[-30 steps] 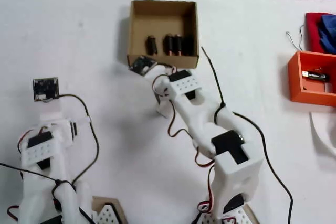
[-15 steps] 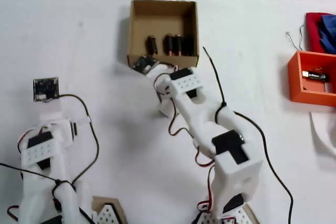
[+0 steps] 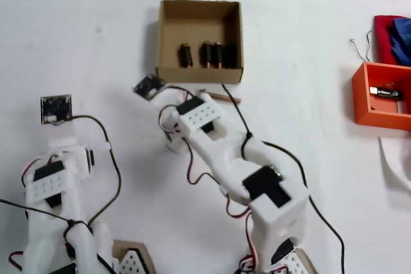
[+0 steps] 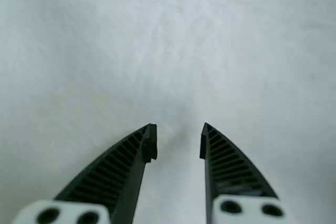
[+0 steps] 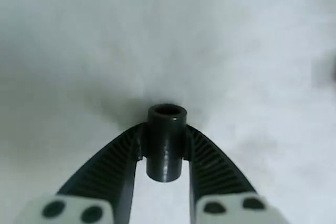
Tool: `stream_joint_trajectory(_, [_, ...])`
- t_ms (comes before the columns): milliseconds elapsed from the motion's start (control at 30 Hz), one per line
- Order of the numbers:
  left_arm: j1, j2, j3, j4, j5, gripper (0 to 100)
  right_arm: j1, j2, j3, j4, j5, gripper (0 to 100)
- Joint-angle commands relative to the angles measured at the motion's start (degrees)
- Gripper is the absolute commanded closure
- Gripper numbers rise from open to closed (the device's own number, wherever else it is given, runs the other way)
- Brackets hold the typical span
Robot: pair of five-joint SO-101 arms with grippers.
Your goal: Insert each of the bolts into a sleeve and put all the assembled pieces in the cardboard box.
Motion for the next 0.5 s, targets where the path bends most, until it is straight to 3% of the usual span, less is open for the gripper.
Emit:
stream_joint_trajectory(0, [0.0, -0.6, 0.1, -0.8, -0.2, 84, -0.4, 1.8, -4.7, 3.2, -0.5, 95.0])
stream_joint_trajectory(133, [0.0, -0.6, 0.1, -0.8, -0.2, 84, -0.4, 2.2, -7.9, 7.4, -0.5, 84.1])
stream_joint_trajectory(467, [0.0, -0.6, 0.1, -0.8, -0.2, 84, -0.5, 2.8, -8.6, 7.2, -0.1, 88.4])
